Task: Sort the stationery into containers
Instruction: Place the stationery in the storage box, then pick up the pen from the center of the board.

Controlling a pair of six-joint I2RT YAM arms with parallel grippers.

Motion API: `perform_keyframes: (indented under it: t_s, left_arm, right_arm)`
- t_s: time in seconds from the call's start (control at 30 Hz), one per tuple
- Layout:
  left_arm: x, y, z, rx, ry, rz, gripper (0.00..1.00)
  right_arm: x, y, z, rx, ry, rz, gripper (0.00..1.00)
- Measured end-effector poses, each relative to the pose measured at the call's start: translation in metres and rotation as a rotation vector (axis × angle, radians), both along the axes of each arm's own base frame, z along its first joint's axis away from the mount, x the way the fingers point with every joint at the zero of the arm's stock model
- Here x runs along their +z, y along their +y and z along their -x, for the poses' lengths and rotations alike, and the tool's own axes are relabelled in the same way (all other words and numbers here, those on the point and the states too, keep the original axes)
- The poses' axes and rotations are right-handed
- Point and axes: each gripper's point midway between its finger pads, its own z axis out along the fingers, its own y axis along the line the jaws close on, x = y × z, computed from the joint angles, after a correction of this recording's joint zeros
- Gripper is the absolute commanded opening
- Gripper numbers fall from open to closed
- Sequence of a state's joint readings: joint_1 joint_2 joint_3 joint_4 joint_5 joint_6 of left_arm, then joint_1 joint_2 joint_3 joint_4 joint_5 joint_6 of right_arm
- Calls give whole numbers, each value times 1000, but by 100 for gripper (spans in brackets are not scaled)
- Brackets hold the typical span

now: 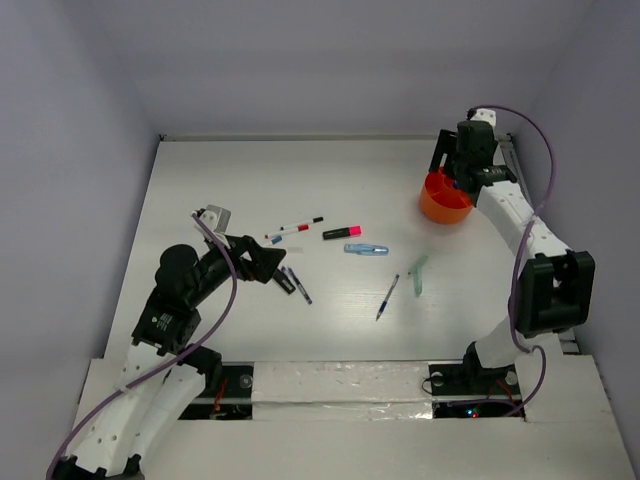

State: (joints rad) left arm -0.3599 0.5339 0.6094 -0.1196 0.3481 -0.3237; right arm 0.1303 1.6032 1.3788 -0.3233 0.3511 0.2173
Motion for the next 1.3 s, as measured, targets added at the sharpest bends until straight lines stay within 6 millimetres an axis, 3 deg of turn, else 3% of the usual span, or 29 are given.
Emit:
perform_keyframes:
  t_s: [0.17, 0.3, 0.37, 0.47, 0.57, 0.7, 0.83, 0.87, 1.03, 1.3]
  left_arm:
    - [0, 1, -1, 7, 1, 0, 99]
    - [-1, 9, -6, 57, 9, 1, 99]
    - [-1, 15, -9, 93, 10, 3, 99]
    - [1, 20, -10, 128, 6, 7, 99]
    - [3, 24, -11, 146, -4, 11, 99]
    - [2, 27, -13, 162, -1, 9, 99]
    - [2, 29, -14, 171, 0, 9, 99]
    - [2, 29, -14, 170, 1, 9, 99]
    - [0, 28, -14, 162, 7, 8, 99]
    - [-1, 25, -13, 147, 12, 9, 99]
  right_arm:
    - [31, 33, 8, 122, -93, -91, 73]
    - [47, 96, 15, 281, -142, -138, 47]
    - [43, 135, 22, 375, -131, -160, 37]
    - [24, 183, 39, 497, -84, -191, 33]
    - [-4, 195, 53, 528, -18, -204, 32]
    - [-38, 195, 66, 526, 63, -224, 38]
    - [-70, 207, 76, 543, 135, -243, 68]
    - [-80, 212, 79, 552, 159, -251, 72]
    - [-121, 236, 90, 592, 258, -302, 77]
    - [-146, 257, 93, 611, 310, -388, 78]
